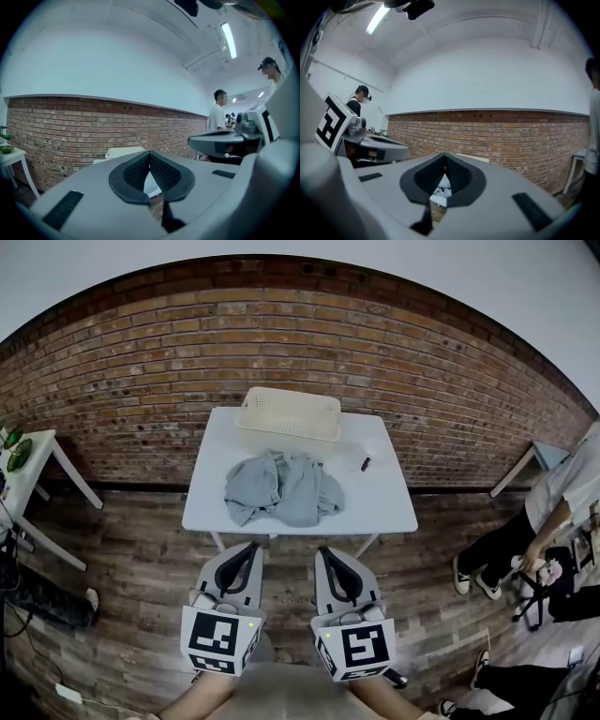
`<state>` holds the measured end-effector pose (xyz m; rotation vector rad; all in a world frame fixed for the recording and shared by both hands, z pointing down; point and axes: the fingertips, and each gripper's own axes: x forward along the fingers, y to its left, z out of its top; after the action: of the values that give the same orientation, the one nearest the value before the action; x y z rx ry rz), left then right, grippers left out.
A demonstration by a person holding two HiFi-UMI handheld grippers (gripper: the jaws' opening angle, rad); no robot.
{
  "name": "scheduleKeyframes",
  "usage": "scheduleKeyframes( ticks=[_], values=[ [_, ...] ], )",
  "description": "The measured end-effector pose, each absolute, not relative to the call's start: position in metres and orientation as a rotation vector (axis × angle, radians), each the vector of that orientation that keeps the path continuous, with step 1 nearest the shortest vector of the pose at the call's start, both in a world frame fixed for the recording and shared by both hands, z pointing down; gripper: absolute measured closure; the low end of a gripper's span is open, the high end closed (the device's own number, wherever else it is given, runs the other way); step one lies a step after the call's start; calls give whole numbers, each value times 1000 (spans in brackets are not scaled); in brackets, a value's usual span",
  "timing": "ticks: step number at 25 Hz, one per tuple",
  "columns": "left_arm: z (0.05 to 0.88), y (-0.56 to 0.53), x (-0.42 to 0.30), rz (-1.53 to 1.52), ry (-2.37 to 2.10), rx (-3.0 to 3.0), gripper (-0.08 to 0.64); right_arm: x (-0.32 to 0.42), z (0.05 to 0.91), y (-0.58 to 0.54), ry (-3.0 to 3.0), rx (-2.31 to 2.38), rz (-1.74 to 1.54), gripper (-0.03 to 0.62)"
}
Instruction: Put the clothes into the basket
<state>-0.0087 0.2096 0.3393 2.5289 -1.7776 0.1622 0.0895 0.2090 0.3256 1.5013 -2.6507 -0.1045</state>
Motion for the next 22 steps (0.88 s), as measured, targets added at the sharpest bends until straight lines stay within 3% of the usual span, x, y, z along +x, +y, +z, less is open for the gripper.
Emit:
scheduleKeyframes(
  ticks=[22],
  values=[
    [362, 130, -29, 184, -1713, 2516, 551, 73, 341, 135, -2597, 1539, -61, 584]
  ],
)
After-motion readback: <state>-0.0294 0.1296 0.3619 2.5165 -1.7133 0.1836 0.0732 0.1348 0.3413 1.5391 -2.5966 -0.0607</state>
